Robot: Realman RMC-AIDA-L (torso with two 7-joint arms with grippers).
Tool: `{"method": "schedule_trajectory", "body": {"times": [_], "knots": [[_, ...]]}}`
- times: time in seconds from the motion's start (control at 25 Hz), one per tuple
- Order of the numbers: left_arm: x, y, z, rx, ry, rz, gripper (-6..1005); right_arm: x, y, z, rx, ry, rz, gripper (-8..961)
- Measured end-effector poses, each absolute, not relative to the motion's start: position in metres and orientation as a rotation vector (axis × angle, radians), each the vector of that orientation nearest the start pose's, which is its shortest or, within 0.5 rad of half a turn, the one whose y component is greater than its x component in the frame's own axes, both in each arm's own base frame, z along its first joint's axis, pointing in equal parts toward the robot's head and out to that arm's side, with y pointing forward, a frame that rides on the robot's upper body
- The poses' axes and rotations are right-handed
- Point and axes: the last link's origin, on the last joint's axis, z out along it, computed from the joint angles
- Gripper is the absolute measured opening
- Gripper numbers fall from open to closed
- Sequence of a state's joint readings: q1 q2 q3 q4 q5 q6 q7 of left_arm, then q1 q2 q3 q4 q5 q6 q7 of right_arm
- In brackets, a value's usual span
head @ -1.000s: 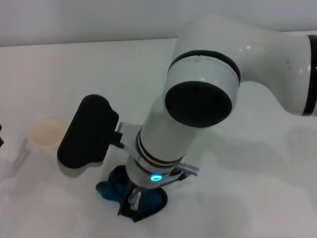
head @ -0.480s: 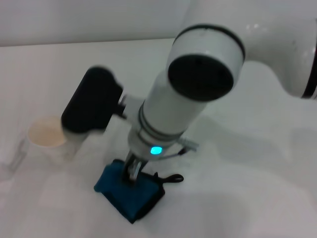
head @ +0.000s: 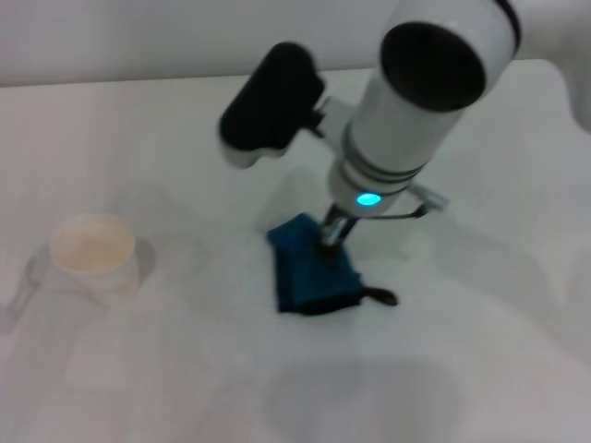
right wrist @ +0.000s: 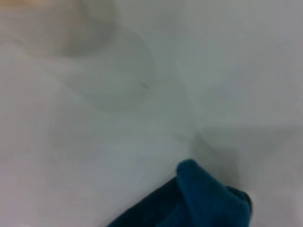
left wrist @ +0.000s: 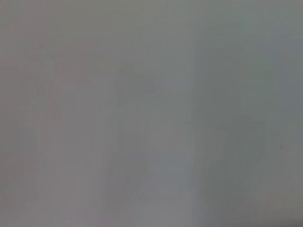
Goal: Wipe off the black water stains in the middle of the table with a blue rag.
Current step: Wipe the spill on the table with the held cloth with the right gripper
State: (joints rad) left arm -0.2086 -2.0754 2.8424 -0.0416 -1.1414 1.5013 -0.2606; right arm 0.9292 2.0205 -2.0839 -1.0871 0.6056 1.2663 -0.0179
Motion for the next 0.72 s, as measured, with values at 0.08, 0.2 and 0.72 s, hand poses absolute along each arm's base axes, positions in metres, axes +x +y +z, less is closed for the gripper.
{"method": "schedule_trajectory", "body": {"times": [0.08,0.2,0.72], "knots": [[-0.377,0.222,0.001,-1.709,-0.461,-0.668,880,0.137,0.36,-0.09,-2.429,0.756,-0.812,34],[-0.378,0.223,0.003,-1.708,-0.456,-0.658,880,0.153,0.363,-0.068,-2.356,0.829,-0.837,34],[-0.377,0.23,0.007,-1.695,-0.442,-0.658,880,0.195,0.349,-0.025,-2.24,0.955,-0.9,33]]}}
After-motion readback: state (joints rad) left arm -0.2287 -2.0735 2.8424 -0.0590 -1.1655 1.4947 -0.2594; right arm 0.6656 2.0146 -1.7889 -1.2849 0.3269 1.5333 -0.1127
